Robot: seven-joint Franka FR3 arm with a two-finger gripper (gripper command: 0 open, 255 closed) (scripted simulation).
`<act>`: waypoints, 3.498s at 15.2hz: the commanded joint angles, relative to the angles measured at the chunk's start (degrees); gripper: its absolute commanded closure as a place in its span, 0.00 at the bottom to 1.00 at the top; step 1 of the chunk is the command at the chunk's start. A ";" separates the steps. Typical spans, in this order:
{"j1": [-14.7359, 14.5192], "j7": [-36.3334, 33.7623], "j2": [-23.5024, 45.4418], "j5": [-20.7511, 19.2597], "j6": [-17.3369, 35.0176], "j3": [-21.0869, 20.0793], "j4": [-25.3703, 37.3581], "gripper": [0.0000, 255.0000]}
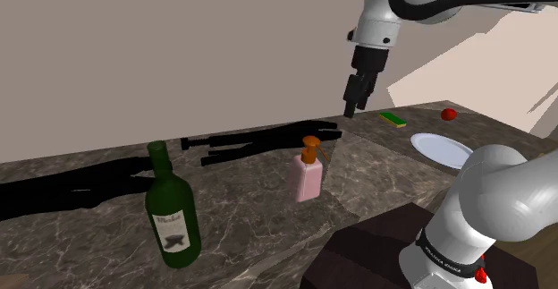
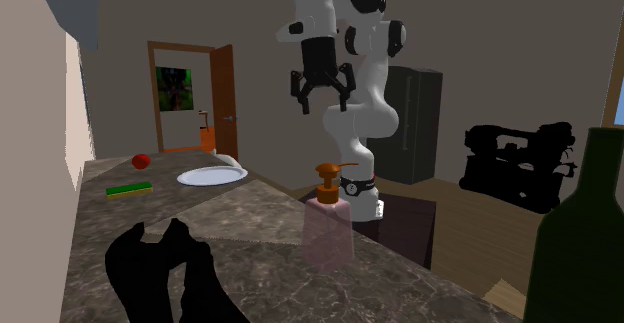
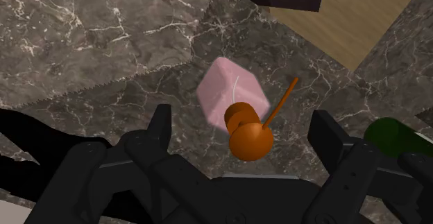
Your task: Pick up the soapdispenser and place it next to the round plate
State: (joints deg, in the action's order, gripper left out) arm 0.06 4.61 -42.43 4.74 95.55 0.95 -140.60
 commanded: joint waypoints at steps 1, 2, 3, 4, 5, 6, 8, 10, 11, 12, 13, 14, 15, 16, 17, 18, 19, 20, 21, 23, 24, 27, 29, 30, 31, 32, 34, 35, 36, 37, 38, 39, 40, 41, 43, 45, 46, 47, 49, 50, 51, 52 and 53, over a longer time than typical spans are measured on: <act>0.00 0.00 0.00 0.00 0.00 0.00 0.00 0.00; -0.10 -0.91 -0.44 0.41 3.19 -0.79 -2.15 0.00; -0.22 -1.82 -0.72 0.83 6.43 -1.60 -4.20 0.00; -0.35 -2.74 -0.83 1.24 9.74 -2.44 -6.15 0.00; -0.48 -3.66 -0.77 1.65 13.11 -3.31 -7.99 0.00; -0.62 -4.59 -0.52 2.05 16.55 -4.22 -9.71 0.00; -0.87 -6.51 0.59 2.81 23.66 -6.11 -12.79 0.00; -1.06 -8.55 2.56 3.43 31.06 -8.13 -15.32 0.00; -1.08 -8.98 3.07 3.53 32.59 -8.56 -15.76 0.00; -1.11 -8.96 3.62 3.61 33.57 -8.65 -16.19 0.00; -1.14 -8.95 4.19 3.69 34.56 -8.74 -16.61 0.00; -1.16 -8.93 4.78 3.77 35.55 -8.84 -17.01 0.00; -1.19 -8.91 5.39 3.85 36.56 -8.93 -17.40 0.00; -1.21 -8.89 6.03 3.93 37.57 -9.02 -17.77 0.00; -1.24 -8.87 6.69 4.01 38.59 -9.11 -18.13 0.00; -1.27 -8.84 7.78 4.13 40.21 -9.26 -18.67 0.00; -1.27 -8.84 7.78 4.13 40.21 -9.26 -18.67 0.00; -1.27 -8.84 7.77 4.13 40.21 -9.26 -18.67 0.00; -1.27 -8.84 7.78 4.13 40.21 -9.26 -18.67 0.00; -1.27 -8.84 7.78 4.13 40.21 -9.26 -18.67 0.00; -1.27 -8.84 7.78 4.13 40.21 -9.26 -18.67 0.00; -1.27 -8.84 7.78 4.13 40.22 -9.26 -18.67 1.00; -1.28 -8.84 7.77 4.13 40.21 -9.26 -18.67 1.00; -1.27 -8.84 7.79 4.13 40.22 -9.26 -18.66 1.00; -1.27 -8.84 7.77 4.13 40.21 -9.26 -18.67 1.00; -1.27 -8.83 7.78 4.13 40.21 -9.25 -18.67 1.00; -1.27 -8.84 7.79 4.13 40.22 -9.26 -18.66 1.00; -1.27 -8.83 7.80 4.13 40.23 -9.26 -18.66 1.00; -1.27 -8.84 7.78 4.13 40.21 -9.26 -18.67 1.00; -1.24 -8.89 7.28 4.04 39.23 -9.20 -18.18 1.00; -1.20 -8.93 6.84 3.95 38.26 -9.13 -17.66 1.00; -1.16 -8.98 6.40 3.87 37.31 -9.07 -17.13 1.00; -1.13 -9.02 5.99 3.78 36.36 -9.01 -16.59 1.00; -1.09 -9.07 5.60 3.69 35.42 -8.94 -16.04 1.00; -1.02 -9.15 4.89 3.53 33.58 -8.81 -14.91 1.00; -0.95 -9.23 4.26 3.37 31.77 -8.69 -13.73 1.00; -0.92 -9.28 3.98 3.29 30.88 -8.62 -13.12 1.00; -0.88 -9.32 3.71 3.21 30.00 -8.56 -12.51 1.00; -0.82 -9.40 3.25 3.06 28.27 -8.44 -11.24 1.00; -0.78 -9.44 3.04 2.98 27.42 -8.38 -10.59 1.00; -0.75 -9.47 2.85 2.91 26.57 -8.32 -9.94 1.00; -0.72 -9.51 2.68 2.84 25.74 -8.26 -9.27 1.00; -0.69 -9.55 2.53 2.76 24.91 -8.20 -8.59 1.00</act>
State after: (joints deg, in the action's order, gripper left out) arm -0.70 -4.94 -39.79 7.62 121.50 -7.36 -150.10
